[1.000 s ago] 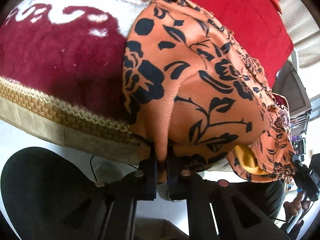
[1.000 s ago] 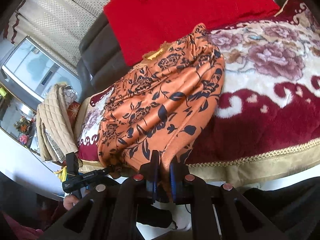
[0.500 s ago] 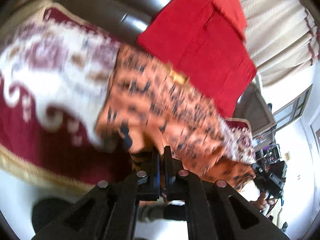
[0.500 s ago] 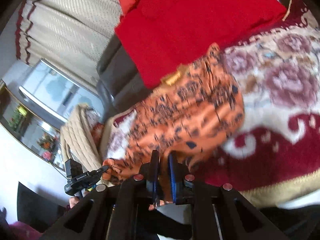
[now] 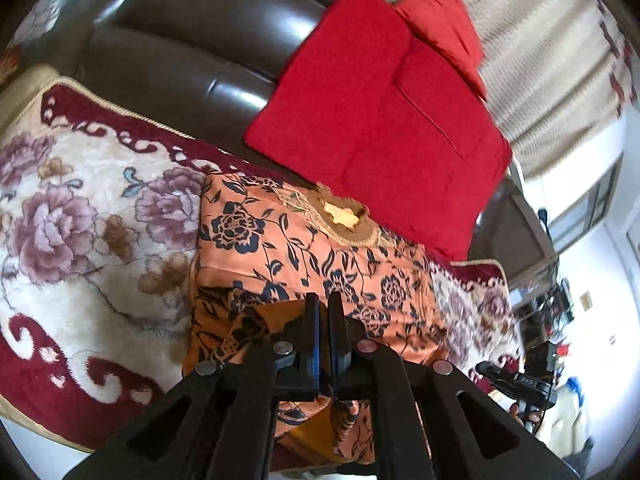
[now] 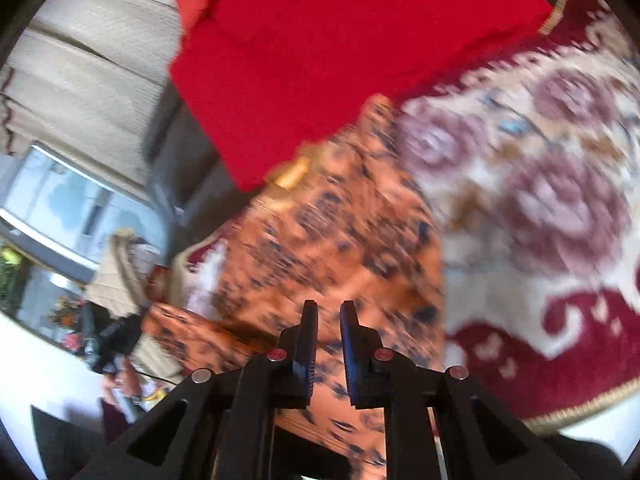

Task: Fold small clothes
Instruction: 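Release the folded hem and lift both grippers off the blouse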

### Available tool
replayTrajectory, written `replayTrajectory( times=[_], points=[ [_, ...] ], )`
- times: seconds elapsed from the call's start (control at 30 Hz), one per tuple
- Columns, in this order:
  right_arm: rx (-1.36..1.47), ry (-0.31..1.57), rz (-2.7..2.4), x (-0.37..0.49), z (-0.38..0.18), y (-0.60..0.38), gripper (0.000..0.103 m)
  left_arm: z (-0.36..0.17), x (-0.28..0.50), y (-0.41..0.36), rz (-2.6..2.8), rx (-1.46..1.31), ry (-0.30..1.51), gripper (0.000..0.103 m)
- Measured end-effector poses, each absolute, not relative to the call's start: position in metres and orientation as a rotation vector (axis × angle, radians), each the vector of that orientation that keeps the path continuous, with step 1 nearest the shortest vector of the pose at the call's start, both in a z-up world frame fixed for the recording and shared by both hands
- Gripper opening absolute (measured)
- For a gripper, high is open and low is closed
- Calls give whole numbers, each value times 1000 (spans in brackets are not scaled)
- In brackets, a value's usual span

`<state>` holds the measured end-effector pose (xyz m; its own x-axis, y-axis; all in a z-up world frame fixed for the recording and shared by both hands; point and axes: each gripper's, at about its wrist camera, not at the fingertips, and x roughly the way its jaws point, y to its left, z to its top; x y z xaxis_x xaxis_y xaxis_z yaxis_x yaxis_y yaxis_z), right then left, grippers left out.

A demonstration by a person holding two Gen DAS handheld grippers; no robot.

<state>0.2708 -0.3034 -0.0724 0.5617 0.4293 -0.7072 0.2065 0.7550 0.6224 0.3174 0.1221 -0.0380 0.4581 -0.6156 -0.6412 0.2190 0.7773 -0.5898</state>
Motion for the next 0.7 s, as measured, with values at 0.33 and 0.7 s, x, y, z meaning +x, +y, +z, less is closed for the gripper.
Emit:
replayTrajectory(
  times=[0.33,0.7],
  points=[
    [764,1150,40,217,-154,-265,83,-34,285,127,-540,-439,941,3],
    [648,1229,142,219,-161,-221,10,-31,265,143,-517,-451,931,3]
  ],
)
